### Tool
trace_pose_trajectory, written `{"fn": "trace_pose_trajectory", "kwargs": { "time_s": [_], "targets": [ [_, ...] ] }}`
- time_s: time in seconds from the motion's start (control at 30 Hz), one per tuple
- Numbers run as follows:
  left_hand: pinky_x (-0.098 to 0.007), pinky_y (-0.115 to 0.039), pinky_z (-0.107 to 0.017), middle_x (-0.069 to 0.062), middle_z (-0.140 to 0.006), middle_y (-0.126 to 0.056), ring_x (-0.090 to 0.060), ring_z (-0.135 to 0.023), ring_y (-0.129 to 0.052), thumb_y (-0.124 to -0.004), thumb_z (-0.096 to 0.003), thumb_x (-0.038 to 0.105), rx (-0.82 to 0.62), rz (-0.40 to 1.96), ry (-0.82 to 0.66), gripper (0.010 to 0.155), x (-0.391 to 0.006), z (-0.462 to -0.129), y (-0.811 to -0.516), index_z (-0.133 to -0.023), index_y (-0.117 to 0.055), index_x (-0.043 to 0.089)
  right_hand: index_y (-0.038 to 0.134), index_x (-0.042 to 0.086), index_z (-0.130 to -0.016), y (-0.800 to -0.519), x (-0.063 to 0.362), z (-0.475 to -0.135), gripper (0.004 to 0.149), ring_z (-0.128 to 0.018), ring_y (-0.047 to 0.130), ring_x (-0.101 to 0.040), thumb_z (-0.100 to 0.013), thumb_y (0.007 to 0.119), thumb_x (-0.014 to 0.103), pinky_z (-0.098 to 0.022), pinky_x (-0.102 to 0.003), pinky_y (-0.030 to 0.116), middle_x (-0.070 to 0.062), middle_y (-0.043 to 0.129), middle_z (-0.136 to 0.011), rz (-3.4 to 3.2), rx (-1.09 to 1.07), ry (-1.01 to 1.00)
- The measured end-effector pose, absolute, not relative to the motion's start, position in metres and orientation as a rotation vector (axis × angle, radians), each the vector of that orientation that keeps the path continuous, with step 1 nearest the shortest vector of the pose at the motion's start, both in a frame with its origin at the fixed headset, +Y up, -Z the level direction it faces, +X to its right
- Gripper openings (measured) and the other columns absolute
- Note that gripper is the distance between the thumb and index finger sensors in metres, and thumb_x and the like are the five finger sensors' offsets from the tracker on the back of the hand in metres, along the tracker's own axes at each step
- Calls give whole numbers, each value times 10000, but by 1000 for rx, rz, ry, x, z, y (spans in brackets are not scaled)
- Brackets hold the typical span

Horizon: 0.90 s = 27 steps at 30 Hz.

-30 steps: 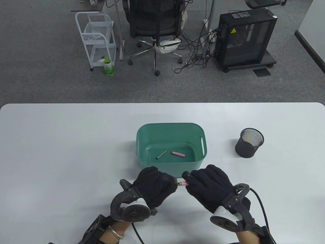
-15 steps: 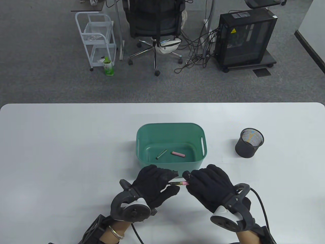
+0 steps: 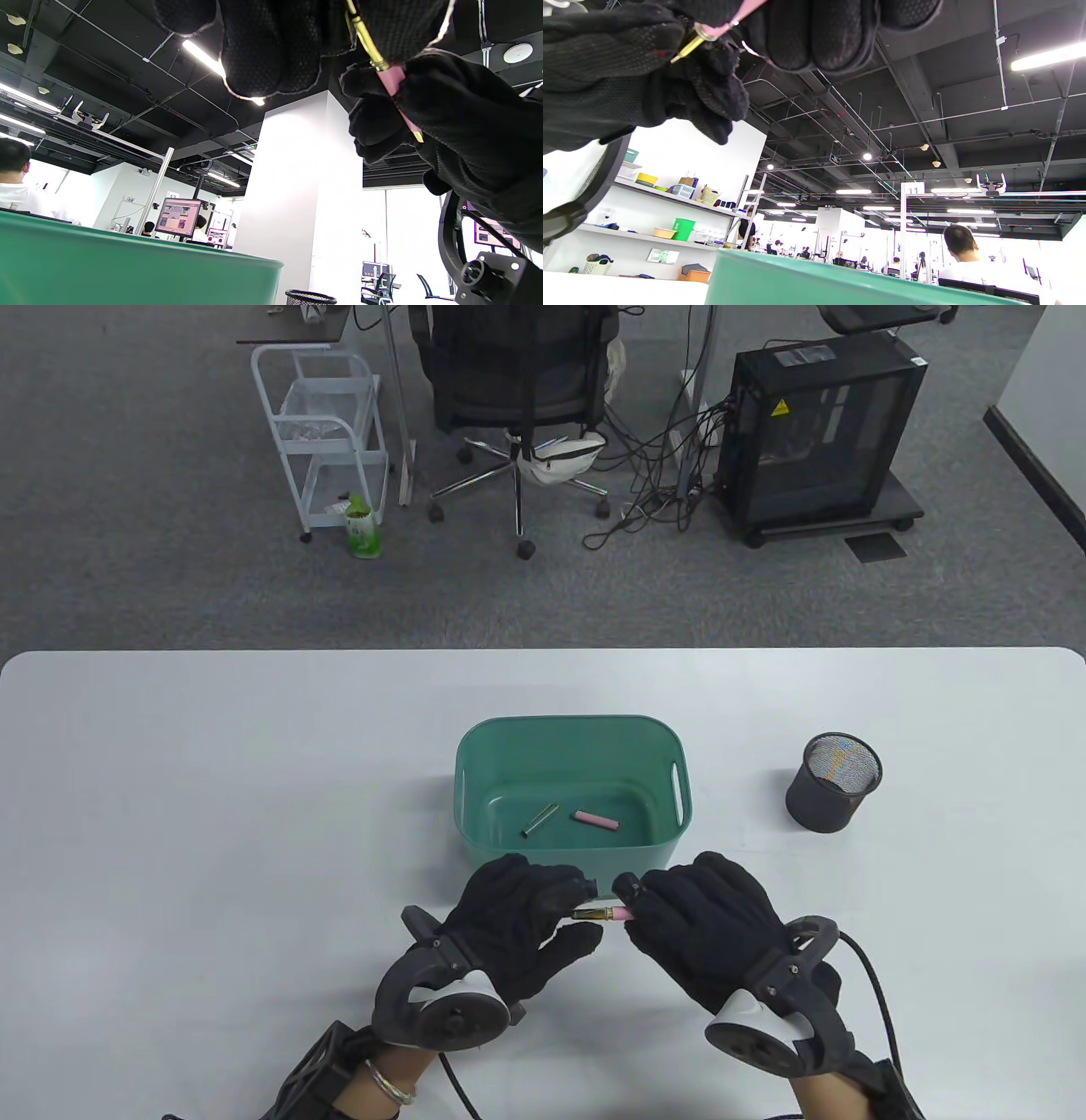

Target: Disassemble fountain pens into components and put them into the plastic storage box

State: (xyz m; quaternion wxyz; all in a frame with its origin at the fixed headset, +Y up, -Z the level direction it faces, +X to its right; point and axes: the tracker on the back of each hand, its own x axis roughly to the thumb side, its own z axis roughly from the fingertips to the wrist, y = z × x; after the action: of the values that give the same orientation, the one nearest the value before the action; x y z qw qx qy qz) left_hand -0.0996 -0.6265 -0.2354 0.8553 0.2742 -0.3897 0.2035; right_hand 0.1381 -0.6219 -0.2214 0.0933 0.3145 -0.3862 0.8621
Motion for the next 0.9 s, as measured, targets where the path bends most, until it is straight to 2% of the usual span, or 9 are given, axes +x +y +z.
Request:
{"fn": "trace_pose_trajectory", "kwargs": {
  "time_s": [0.33,0.9],
  "targets": [
    [-496,-644,-747,-56,-881,-938,-219,-742,-948,-679,-661,481,580,433,-826,445,-99,-235,-627,-943,-755,145,747,329,-968,-622,137,-221,445,-764,844,-114,-561,650,482,-741,-428,627,91,822,-866,2555,940,-1144],
    [-480,-717,-670,-49,-684,-1041,-216,-563,-1020,-572,-667,503,592,462,-824,505,-101,-236,-627,-797,-884,129,747,329,-968,-622,136,-220,446,-765,843,-114,-561,650,483,-743,-427,626,90,821,-867,2548,951,-1141]
  ]
}}
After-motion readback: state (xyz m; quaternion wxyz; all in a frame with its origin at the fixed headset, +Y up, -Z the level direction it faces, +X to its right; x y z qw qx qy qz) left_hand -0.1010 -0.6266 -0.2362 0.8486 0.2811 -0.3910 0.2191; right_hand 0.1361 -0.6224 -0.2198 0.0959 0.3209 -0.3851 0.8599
